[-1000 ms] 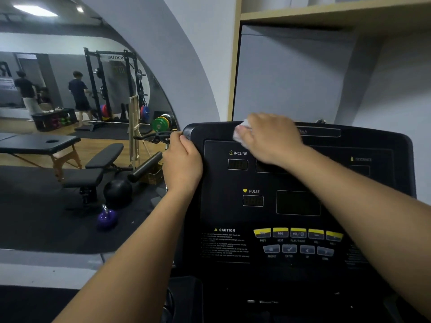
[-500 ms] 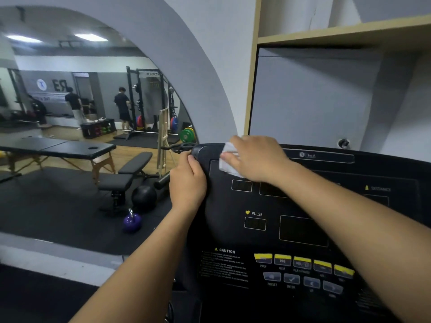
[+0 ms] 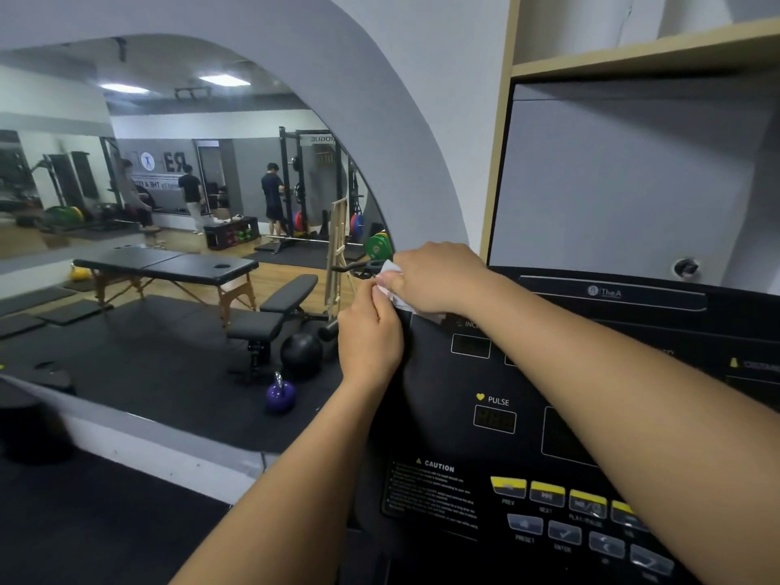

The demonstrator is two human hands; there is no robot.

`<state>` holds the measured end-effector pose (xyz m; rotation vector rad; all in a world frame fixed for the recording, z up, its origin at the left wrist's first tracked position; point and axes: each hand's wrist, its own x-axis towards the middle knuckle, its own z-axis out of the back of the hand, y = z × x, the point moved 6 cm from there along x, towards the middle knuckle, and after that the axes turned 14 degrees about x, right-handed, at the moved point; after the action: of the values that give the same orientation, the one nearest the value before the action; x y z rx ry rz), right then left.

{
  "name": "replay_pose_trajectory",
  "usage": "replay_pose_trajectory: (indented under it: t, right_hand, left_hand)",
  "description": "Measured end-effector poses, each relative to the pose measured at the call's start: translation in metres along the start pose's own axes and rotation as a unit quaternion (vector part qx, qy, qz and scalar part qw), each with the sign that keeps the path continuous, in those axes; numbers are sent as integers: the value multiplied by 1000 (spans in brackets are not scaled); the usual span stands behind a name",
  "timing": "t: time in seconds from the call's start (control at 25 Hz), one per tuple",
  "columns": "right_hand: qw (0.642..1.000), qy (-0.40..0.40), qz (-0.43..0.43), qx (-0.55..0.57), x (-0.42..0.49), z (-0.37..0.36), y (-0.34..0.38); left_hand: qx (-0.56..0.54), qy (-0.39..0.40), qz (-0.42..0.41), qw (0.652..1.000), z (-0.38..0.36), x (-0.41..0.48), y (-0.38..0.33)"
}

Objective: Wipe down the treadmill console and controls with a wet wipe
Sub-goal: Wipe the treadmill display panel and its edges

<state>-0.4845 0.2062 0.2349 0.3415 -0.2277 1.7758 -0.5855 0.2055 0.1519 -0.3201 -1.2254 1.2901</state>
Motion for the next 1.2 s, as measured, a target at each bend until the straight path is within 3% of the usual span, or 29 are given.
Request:
replay_pose_trajectory:
  t: [0.28,0.56,0.68,0.76,0.84,0.92,1.08,1.2]
  right_hand:
    - [988,112,3,102,0,12,-21]
    - [992,16,-38,118,3,13,-17]
    - [974,105,-28,197,-4,18,-25]
    - [977,128,-30,168,-4,14,-21]
    - [995,58,-41,76,3,5,-16]
    - [996,17,-52,70,8,6,-11]
    - [976,128,-45,171,4,10,-19]
    - [991,78,-58,97,-1,6,-12]
  left_hand:
    - [13,-11,-13,1000,0,1,-1]
    - [9,-4,-5,1000,1,0,-1]
    - [13,-10,-12,1000,1,-1,-3]
    - [12,-17,-12,1000,1,0,-2]
    - [6,-15,-16,1000,1,1,-1]
    - [2,-13,-20,1000,1,0,-1]
    - [-20,-10,-5,1000,0,2,2]
    - [-117,-42,31,992,5,5,13]
